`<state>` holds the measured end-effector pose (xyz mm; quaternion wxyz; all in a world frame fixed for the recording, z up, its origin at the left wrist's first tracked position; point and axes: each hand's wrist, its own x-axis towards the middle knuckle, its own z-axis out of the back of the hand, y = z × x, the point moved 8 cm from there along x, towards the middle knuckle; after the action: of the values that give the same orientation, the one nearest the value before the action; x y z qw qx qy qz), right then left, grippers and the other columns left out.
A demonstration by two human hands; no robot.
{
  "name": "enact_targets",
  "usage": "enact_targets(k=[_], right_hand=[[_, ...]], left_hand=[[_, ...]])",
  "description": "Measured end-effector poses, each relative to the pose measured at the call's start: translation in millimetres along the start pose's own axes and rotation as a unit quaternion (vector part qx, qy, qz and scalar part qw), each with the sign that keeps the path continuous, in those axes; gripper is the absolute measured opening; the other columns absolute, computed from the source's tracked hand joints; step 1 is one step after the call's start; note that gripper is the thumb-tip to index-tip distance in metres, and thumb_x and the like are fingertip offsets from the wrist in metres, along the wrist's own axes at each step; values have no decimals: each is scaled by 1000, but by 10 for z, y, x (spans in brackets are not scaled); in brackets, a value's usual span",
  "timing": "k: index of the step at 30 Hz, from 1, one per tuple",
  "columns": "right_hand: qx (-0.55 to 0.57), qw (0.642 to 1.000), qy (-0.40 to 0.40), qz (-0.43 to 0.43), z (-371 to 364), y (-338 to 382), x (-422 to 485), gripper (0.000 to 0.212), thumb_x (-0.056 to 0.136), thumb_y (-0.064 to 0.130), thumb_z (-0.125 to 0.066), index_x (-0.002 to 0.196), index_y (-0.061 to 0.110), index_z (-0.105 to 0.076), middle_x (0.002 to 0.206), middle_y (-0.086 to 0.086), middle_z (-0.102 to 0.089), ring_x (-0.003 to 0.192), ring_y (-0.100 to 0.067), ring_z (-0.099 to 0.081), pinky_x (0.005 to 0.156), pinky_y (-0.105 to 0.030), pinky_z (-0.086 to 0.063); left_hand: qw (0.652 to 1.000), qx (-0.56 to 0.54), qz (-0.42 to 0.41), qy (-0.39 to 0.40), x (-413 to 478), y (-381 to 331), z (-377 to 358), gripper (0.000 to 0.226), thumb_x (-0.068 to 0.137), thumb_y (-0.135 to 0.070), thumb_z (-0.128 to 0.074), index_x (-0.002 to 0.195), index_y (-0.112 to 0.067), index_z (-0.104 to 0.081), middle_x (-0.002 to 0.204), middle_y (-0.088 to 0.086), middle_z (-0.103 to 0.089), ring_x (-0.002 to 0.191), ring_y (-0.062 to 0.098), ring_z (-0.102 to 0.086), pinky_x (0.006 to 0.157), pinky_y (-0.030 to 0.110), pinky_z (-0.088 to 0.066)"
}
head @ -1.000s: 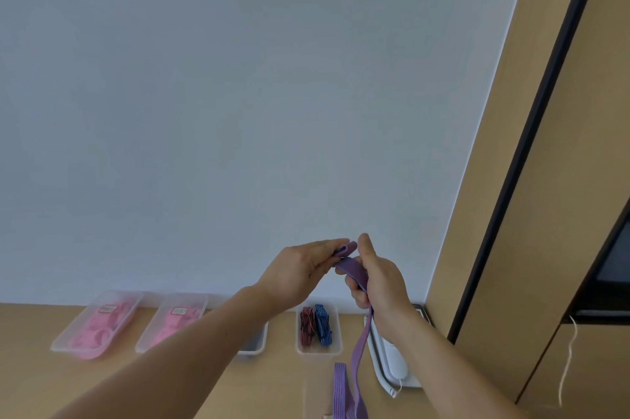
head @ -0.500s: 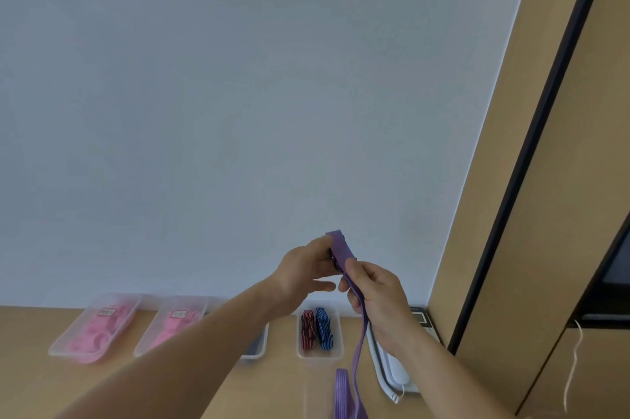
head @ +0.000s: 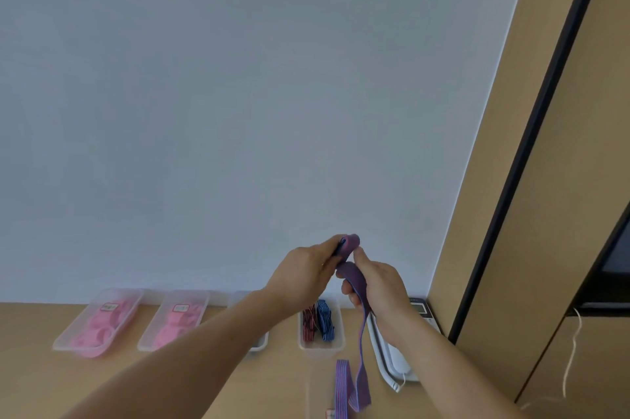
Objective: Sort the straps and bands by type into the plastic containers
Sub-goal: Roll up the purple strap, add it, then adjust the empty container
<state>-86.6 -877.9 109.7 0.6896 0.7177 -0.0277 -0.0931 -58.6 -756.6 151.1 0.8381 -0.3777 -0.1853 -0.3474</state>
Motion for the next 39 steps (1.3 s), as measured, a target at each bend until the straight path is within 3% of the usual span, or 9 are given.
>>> enact_targets(k=[7, 9, 13, 16, 18, 21, 27, 34, 39], right_hand=[[19, 999, 49, 9, -49, -12, 8, 61, 96, 51, -49, 92, -6, -71, 71, -16, -67, 56, -22, -49, 53, -27, -40], [18, 998, 54, 11, -51, -9, -4, 55, 95, 46, -53, 92, -6, -71, 69, -14, -68, 55, -19, -51, 54, -25, -43], [48, 996, 62, 44, -22, 23, 20, 45, 81, 42, -67, 95, -1, -72, 76, -12, -71, 58, -17, -53, 58, -25, -44], [34, 994, 65, 79, -3, 74, 33, 27, 85, 31, -68, 90, 5, -74, 80, -11, -73, 58, -17, -53, 60, -26, -44], [7, 993, 65, 95, -14, 89, 35, 15, 89, 21, -67, 86, 9, -75, 75, -9, -72, 58, -16, -52, 59, -24, -44], [-8, 994, 51, 94, -22, 90, 39, 10, 87, 18, -71, 82, 10, -75, 61, -6, -63, 53, -16, -51, 55, -23, -42], [-42, 998, -5, 56, 101, 40, 73, 28, 81, 24, -78, 67, 2, -68, 53, -9, -60, 40, -13, -38, 40, -18, -31], [-79, 996, -13, 50, 62, 21, 53, 41, 89, 36, -68, 69, 1, -68, 49, -3, -57, 41, -12, -42, 44, -18, -35], [-49, 998, -10, 28, 68, 48, 39, 53, 99, 43, -48, 80, 0, -72, 56, -7, -62, 47, -19, -45, 49, -24, -39]], left_hand=[[971, 167, -169, 5, -77, -37, -95, 60, 80, 5, -51, 135, -19, -51, 116, -6, -67, 69, 11, -57, 54, 23, -51], [974, 142, -177, 0, -84, 34, -106, 57, 85, 1, -49, 138, -20, -52, 130, -3, -62, 82, 9, -61, 67, 23, -55], [991, -123, 49, 28, -43, 368, -119, 56, 96, -7, -43, 149, -26, -39, 147, -6, -49, 133, 6, -48, 101, 19, -44], [890, -374, 251, 66, -34, 446, -199, 48, 94, -23, -50, 141, -12, -51, 127, 7, -65, 113, 15, -64, 100, 37, -51], [853, -429, 277, 105, -34, 330, -233, 43, 95, -37, -46, 112, -5, -68, 107, 15, -67, 90, 18, -66, 100, 45, -48], [843, -458, 262, 99, -10, 216, -250, 35, 97, -39, -52, 102, -10, -72, 108, 16, -66, 94, 30, -62, 100, 48, -47], [854, -449, 243, 97, 27, 198, -187, 28, 102, -22, -47, 119, -6, -62, 121, 8, -70, 106, 29, -67, 92, 40, -51], [901, -379, 205, 51, 91, 219, -131, 23, 102, -13, -50, 115, 2, -62, 105, 16, -71, 88, 29, -69, 88, 47, -57], [983, -148, 109, 13, 118, 200, -25, 15, 101, -18, -52, 107, -13, -65, 89, 1, -71, 74, 13, -61, 77, 32, -55]])
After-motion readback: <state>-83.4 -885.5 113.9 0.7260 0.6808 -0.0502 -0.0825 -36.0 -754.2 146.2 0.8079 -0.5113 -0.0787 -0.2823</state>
